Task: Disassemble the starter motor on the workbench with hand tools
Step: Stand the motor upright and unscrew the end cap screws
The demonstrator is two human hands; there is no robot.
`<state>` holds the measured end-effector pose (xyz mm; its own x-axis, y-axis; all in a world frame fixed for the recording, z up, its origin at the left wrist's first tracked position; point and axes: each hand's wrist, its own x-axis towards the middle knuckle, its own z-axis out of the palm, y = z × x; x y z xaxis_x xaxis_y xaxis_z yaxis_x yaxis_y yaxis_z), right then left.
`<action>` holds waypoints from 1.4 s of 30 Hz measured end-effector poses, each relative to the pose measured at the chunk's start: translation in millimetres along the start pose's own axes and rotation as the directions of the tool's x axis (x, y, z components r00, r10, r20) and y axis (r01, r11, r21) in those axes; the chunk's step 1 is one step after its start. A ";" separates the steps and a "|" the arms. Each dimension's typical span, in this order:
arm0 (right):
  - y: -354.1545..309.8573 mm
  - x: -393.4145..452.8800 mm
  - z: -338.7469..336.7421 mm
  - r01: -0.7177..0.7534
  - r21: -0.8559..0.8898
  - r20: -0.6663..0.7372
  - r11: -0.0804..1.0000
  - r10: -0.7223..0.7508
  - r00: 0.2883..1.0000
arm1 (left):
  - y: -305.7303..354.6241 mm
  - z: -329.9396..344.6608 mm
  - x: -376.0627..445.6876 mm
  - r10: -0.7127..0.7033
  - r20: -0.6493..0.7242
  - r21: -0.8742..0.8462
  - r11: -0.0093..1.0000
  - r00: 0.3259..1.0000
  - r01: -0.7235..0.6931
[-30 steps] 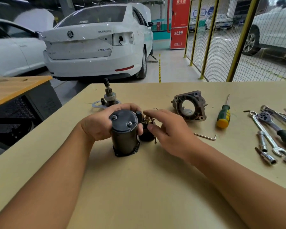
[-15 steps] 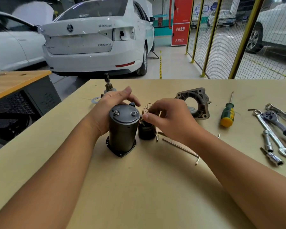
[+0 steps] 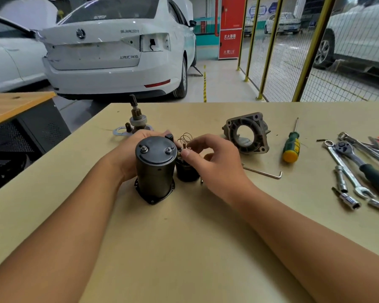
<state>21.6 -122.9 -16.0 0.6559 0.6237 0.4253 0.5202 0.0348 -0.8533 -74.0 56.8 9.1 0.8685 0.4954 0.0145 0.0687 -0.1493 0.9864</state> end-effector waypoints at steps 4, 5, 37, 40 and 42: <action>-2.6 -2.6 -1.8 0.003 -0.031 -0.021 1.000 -0.003 1.000 | 6.5 -7.5 -6.8 -0.045 0.167 -0.135 0.989 0.985 0.068; -2.0 -2.8 -2.3 -0.001 -0.045 -0.026 0.999 0.000 1.000 | 9.1 -12.0 -9.7 0.011 0.240 -0.174 0.984 0.971 0.032; 55.9 27.0 -221.4 -0.571 -0.780 -0.348 0.255 0.581 0.736 | 9.5 -9.0 -11.6 0.149 0.423 -0.133 0.986 0.894 -0.102; 53.5 23.7 -221.4 -0.619 -0.720 -0.419 0.314 0.514 0.749 | 9.4 -10.0 -11.2 0.153 0.433 -0.139 0.985 0.888 -0.102; 44.1 24.7 -226.6 -0.632 -0.662 -0.501 0.404 0.388 0.773 | 10.2 -9.4 -12.0 0.163 0.452 -0.152 0.983 0.877 -0.104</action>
<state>184.7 -282.9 25.2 0.9833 0.1046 0.1487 0.1579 -0.8967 -0.4135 -88.4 57.4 20.5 0.9948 0.0239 0.0991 -0.0972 -0.0687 0.9929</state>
